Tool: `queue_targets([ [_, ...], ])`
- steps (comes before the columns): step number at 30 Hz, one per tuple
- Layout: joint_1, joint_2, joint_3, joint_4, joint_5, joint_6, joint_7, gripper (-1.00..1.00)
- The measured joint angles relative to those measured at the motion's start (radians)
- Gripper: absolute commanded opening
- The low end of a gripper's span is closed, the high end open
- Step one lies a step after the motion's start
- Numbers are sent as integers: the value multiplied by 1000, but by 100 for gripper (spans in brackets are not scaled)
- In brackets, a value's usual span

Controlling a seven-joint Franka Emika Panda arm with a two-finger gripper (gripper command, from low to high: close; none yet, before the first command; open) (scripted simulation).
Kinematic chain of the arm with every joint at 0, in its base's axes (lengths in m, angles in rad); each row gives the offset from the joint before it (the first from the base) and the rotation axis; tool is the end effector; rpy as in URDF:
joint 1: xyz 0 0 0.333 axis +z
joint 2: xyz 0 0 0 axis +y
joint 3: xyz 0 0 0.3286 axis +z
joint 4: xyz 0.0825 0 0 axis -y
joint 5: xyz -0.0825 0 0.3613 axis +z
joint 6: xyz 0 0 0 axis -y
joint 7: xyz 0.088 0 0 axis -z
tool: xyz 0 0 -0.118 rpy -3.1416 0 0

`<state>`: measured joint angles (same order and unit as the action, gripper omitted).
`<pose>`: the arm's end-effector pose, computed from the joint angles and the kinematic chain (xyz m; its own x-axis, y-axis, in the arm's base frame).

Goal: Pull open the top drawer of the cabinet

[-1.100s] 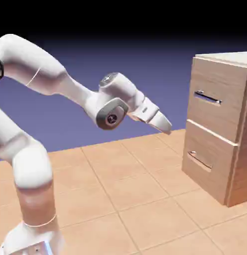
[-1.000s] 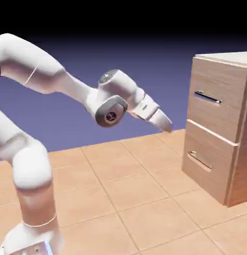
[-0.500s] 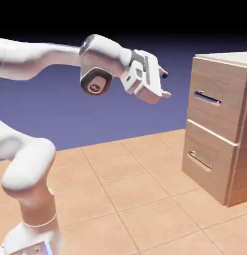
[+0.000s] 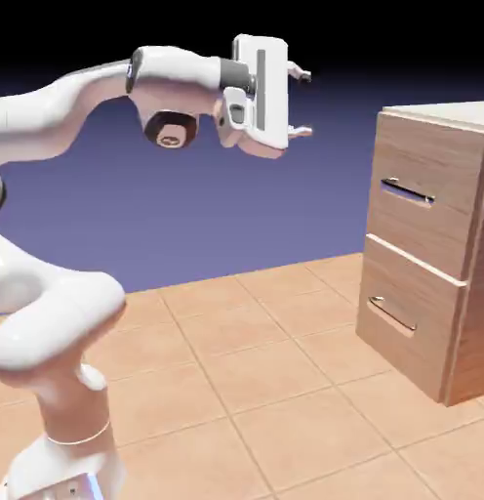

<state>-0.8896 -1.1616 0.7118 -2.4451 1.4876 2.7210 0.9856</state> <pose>0.3177 0.0590 0.6783 -0.1714 -0.9536 -0.2474 -0.1013 0.2668 -0.9584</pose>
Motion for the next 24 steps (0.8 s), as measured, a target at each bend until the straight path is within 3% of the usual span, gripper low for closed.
queue_targets([
  [24,-633,-415,499,256,1044,-222,172,0],
])
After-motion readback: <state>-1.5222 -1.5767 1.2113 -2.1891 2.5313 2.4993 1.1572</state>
